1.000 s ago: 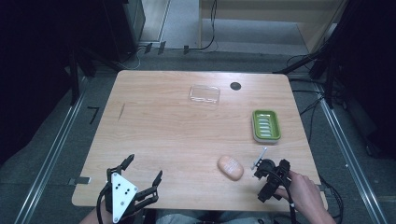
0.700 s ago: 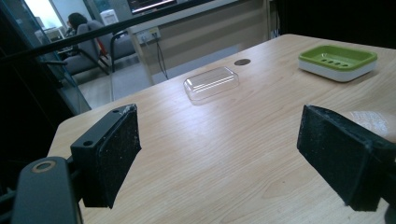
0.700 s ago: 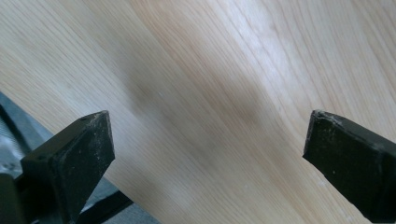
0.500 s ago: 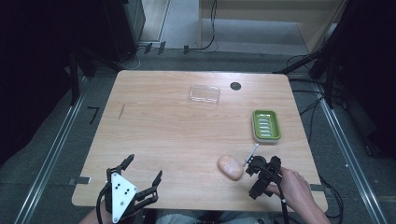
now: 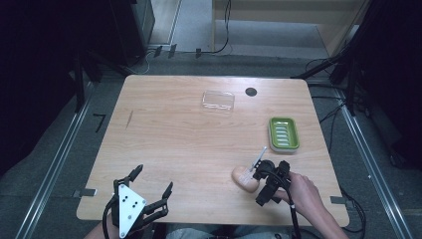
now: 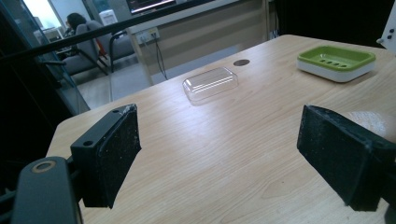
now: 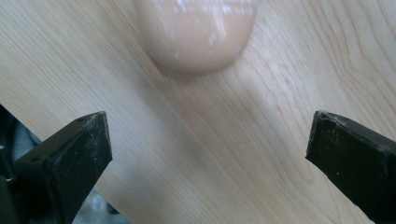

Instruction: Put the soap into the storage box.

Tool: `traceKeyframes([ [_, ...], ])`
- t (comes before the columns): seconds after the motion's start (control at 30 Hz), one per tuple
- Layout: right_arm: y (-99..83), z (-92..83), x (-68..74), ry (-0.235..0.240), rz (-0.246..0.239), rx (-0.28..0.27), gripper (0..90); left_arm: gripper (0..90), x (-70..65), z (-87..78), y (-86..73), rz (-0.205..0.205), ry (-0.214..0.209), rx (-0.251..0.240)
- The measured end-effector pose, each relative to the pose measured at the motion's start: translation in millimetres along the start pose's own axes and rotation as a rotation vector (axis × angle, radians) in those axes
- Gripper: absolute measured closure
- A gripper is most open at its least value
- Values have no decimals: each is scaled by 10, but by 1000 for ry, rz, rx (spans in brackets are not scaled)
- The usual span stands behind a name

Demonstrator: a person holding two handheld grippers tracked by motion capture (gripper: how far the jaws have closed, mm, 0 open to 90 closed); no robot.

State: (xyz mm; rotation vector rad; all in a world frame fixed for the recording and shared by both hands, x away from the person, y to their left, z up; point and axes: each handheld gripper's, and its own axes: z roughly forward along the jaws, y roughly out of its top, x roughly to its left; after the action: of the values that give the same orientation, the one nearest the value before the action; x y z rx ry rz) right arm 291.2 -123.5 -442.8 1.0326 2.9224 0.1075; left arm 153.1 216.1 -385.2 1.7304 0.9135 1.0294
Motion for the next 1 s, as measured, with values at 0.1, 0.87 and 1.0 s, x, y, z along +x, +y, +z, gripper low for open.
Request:
traceKeyframes([
  [0.1, 59, -12, 0, 7, -7, -1, 1, 139, 1, 0, 0, 0, 0, 1],
  [0.87, 458, 76, 19, 32, -12, -12, 0, 139, 1, -3, -2, 5, -2, 2],
  [1.0, 502, 72, 34, 27, -18, -15, 0, 139, 5, -3, -3, 3, 0, 1],
])
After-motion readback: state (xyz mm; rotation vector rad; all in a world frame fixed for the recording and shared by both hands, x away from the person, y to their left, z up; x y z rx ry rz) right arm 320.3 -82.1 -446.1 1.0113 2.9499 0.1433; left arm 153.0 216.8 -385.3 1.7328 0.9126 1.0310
